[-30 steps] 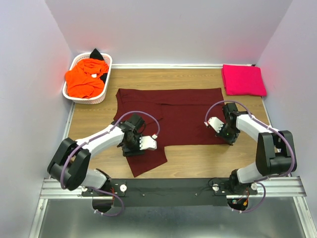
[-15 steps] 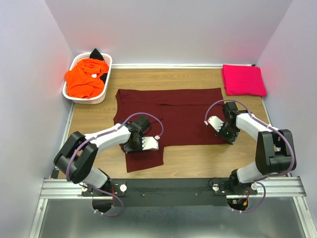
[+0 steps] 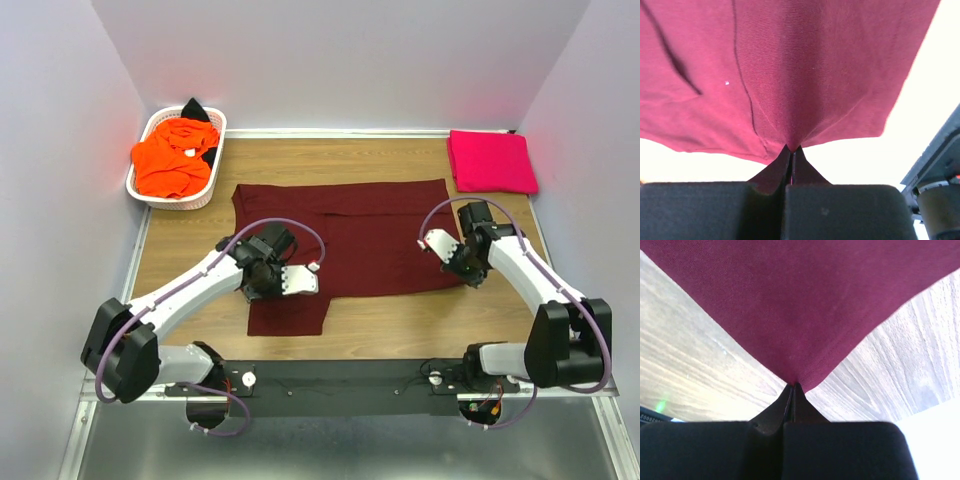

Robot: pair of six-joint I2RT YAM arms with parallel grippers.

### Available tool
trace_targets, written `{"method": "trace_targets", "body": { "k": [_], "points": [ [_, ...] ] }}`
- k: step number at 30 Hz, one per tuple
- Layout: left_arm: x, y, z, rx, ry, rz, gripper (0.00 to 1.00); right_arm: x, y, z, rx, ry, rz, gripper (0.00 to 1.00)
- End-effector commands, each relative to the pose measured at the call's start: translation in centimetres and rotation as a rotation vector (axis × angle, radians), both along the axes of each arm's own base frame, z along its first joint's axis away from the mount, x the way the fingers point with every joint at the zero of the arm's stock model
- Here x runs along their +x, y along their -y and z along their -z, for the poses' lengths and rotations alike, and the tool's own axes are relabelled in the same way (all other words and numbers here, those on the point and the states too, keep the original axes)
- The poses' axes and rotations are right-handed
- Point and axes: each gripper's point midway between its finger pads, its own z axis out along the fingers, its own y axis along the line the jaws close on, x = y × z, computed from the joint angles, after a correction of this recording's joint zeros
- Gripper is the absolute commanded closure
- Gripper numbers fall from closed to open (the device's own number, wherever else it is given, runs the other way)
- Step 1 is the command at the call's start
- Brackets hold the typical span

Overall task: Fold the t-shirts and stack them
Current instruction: Fold the tshirt

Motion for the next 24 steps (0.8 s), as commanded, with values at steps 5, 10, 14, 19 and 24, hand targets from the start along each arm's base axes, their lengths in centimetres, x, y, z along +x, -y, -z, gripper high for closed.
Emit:
{"method": "trace_targets", "body": {
  "k": [5,10,14,19,24],
  "points": [
    [1.3,-1.0,-2.7,-0.030,-0.005,-0.017,1.00,1.3,0.0,-1.7,0.036,0.000,-0.016,0.99],
    [5.4,-1.3,-4.8,-0.045,0.057,-0.040,1.00,4.0,0.1,-2.4,0.048,0.014,-0.023,0.99],
    [9.0,-1.2,-5.9,-0.047,0.106,-0.056,1.00,6.3,0.0,-2.7,0.053,0.020,-0.037,0.99],
    [12.2,-1.5,-6.1,-0.035,0.124,-0.070,1.00,9.4,0.3,-3.0,0.047,0.030,-0.039,1.00],
    [15.5,-2.2,-6.2,-0.010,0.155,-0.079,1.00,11.9,0.3,-2.2,0.049,0.015,-0.041,0.99]
  ]
}}
